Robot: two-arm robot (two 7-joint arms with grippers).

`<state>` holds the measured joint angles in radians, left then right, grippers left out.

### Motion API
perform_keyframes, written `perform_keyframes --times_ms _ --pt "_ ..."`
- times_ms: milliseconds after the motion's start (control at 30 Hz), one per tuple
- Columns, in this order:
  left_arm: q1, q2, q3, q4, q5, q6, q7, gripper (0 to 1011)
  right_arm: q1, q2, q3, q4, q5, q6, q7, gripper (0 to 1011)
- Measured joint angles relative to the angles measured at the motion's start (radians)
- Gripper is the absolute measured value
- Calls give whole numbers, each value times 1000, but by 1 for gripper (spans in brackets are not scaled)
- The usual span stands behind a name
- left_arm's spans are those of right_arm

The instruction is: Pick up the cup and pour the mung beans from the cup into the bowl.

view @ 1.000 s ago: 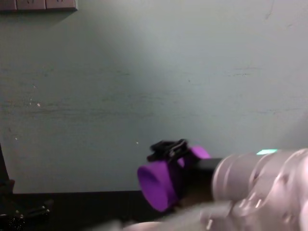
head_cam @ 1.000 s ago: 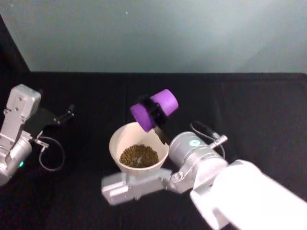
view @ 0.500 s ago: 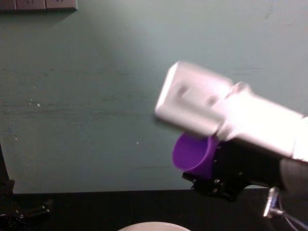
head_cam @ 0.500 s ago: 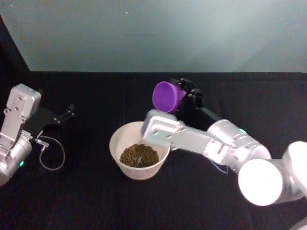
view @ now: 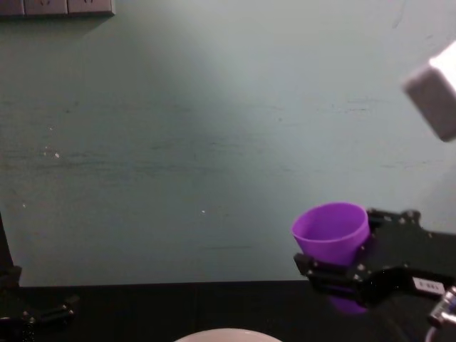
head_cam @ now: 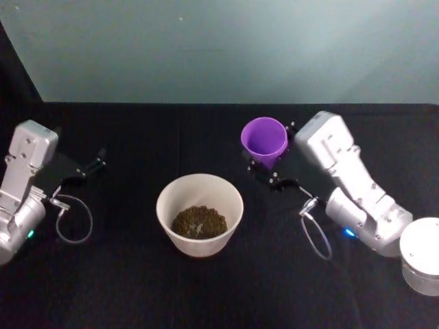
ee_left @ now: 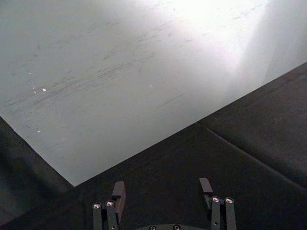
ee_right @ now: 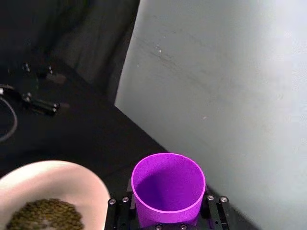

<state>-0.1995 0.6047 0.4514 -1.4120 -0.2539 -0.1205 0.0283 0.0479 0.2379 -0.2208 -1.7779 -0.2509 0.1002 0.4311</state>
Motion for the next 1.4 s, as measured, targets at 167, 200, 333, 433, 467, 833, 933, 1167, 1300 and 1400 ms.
perform_keyframes --times_ms 167,200,333,433,467,833,933,1167,1300,1400 --pt "0 0 0 0 0 0 0 1000 12 -10 40 78 146 -3 70 726" --pt "0 0 0 0 0 0 0 1000 12 -10 40 78 146 -3 70 726" --pt "0 0 0 0 0 0 0 1000 33 3 52 161 218 -38 119 726" --pt "0 0 0 0 0 0 0 1000 49 16 53 225 256 -81 151 726" --pt "0 0 0 0 0 0 0 1000 56 20 53 256 275 -104 167 726" --pt "0 0 0 0 0 0 0 1000 114 38 55 486 434 -275 314 726" --pt "0 0 0 0 0 0 0 1000 122 38 54 527 455 -308 327 726" --pt "0 0 0 0 0 0 0 1000 130 45 40 555 474 -327 333 726" --pt "0 0 0 0 0 0 0 1000 130 52 29 556 476 -326 328 730" --pt "0 0 0 0 0 0 0 1000 130 57 22 551 476 -319 317 792"
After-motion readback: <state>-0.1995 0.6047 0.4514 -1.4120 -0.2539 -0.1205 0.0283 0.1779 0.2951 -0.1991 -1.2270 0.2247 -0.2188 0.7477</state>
